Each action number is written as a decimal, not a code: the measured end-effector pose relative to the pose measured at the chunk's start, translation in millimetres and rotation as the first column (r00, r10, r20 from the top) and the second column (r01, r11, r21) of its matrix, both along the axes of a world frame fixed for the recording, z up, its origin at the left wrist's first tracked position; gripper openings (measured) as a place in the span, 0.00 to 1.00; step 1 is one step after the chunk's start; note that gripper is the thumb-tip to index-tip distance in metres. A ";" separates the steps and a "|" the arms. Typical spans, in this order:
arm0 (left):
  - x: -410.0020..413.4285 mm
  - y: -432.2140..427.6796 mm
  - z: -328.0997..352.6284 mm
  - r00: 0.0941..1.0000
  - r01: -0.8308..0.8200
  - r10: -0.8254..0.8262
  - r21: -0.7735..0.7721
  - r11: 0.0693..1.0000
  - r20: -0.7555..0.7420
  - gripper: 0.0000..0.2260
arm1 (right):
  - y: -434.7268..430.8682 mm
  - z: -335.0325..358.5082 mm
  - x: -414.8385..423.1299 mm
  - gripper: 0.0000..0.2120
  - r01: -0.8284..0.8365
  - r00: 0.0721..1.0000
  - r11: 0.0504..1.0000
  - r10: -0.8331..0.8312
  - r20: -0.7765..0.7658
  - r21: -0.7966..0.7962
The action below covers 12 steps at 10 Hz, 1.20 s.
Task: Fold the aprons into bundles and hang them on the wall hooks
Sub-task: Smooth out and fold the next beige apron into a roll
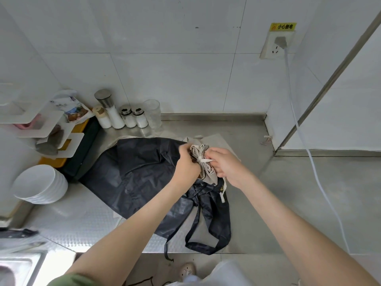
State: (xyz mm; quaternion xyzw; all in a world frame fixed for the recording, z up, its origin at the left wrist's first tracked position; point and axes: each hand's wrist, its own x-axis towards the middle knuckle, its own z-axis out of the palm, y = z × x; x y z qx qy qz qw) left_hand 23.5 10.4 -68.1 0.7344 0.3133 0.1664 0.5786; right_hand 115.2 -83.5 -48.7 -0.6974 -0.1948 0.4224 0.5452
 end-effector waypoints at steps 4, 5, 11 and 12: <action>-5.9 21.3 -5.3 0.963 0.241 -0.268 0.442 0.864 0.000 0.04 | 1.2 -6.9 5.5 0.14 0.048 0.985 0.987 -0.022 -0.171 0.155; -4.3 28.4 -15.4 0.975 0.224 -0.210 0.284 0.932 -0.078 0.07 | -3.5 -9.4 11.5 0.14 0.034 0.988 0.990 -0.012 -0.155 0.140; -23.2 25.5 -104.1 0.764 0.544 -0.262 0.371 0.752 -0.590 0.07 | -5.7 -98.0 -5.3 0.13 -0.074 0.995 0.958 0.090 0.046 -0.276; -31.7 30.3 -107.1 0.875 0.431 -0.256 0.421 0.798 -0.411 0.06 | -6.0 -106.3 -8.3 0.14 -0.055 0.997 0.971 0.067 0.045 -0.232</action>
